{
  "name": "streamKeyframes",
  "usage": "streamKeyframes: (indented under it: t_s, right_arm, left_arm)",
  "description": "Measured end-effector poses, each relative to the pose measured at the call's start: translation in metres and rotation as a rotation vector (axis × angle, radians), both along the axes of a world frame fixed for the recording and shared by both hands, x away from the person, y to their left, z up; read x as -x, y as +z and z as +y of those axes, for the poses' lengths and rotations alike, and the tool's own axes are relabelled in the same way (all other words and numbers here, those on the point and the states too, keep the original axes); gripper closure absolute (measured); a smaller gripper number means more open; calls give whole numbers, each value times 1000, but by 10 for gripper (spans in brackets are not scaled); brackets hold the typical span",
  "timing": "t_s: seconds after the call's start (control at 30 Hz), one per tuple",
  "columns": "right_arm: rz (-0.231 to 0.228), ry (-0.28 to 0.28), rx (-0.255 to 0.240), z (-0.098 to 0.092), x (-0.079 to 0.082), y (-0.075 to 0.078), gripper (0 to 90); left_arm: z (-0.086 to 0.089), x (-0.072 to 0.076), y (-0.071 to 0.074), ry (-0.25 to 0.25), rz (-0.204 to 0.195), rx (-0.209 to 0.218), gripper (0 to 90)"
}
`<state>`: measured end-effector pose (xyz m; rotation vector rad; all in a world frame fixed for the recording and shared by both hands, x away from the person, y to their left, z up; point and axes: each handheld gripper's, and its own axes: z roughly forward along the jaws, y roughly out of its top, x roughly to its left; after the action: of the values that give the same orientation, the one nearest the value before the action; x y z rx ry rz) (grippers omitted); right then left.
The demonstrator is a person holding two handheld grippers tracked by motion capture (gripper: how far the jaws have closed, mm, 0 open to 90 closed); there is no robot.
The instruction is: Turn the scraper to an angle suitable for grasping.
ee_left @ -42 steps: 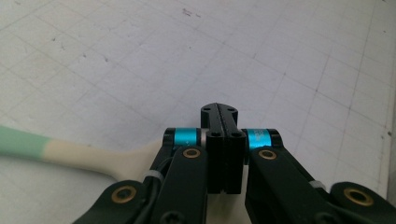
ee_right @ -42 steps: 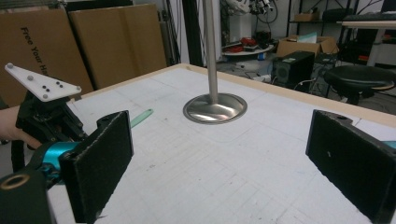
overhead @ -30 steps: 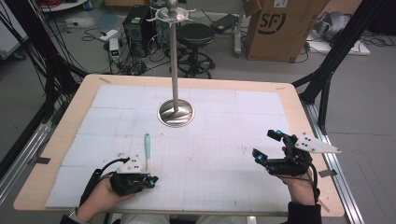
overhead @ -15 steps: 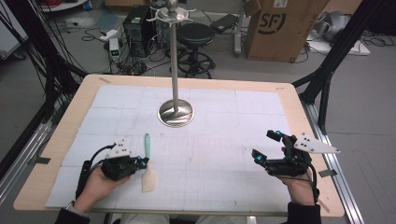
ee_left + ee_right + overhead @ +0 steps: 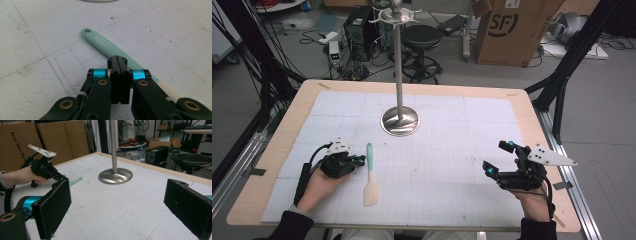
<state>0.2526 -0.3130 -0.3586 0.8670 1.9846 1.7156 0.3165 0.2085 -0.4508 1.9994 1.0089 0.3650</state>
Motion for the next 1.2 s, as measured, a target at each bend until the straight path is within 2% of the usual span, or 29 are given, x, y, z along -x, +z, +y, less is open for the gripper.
streamKeyframes:
  t_s: [0.33, 0.57, 0.77, 1.2]
  right_arm:
    - [1, 3, 0, 1, -2, 0, 65]
    - [0, 5, -1, 1, -3, 0, 65]
    - [1, -4, -5, -2, -1, 0, 65]
    - [0, -4, -6, -3, 0, 1, 65]
  left_arm:
    - [-20, -1, 0, -37, -2, -9, 899]
    - [-42, 0, 2, -100, 6, -34, 899]
    - [-59, 1, 3, -137, 13, -34, 899]
    - [-83, 10, 4, -203, 18, -48, 899]
